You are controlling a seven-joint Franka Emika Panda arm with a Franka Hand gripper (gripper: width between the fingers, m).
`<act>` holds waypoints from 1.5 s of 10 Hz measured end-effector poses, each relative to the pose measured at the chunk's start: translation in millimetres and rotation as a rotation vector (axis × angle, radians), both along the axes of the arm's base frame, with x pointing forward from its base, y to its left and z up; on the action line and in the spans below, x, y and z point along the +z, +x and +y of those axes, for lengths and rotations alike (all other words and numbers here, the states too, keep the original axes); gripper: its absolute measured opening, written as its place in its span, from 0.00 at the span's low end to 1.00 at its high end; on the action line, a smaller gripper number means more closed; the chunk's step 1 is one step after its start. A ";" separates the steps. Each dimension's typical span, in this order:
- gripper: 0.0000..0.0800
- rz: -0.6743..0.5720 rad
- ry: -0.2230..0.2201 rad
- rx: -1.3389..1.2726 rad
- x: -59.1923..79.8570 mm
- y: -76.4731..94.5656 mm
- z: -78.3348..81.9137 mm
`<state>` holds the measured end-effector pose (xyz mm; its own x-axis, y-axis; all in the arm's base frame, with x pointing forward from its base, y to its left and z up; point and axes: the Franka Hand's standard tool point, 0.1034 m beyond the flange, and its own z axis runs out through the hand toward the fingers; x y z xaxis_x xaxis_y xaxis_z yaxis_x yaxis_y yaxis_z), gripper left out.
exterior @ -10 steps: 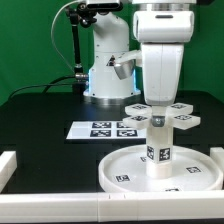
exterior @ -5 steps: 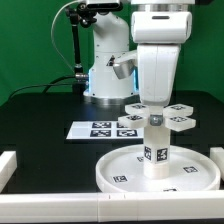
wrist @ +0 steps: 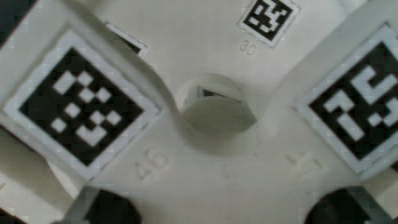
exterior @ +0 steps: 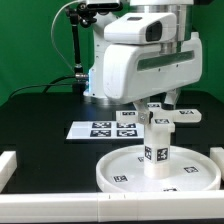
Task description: Assemble round table
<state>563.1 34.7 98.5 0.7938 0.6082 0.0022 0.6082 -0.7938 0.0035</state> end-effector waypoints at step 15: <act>0.56 0.029 0.089 -1.244 0.0 -1.0 3.0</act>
Offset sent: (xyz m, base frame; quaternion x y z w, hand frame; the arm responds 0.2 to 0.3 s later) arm 0.0000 0.0000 0.0000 0.0000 0.0000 0.1938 0.9810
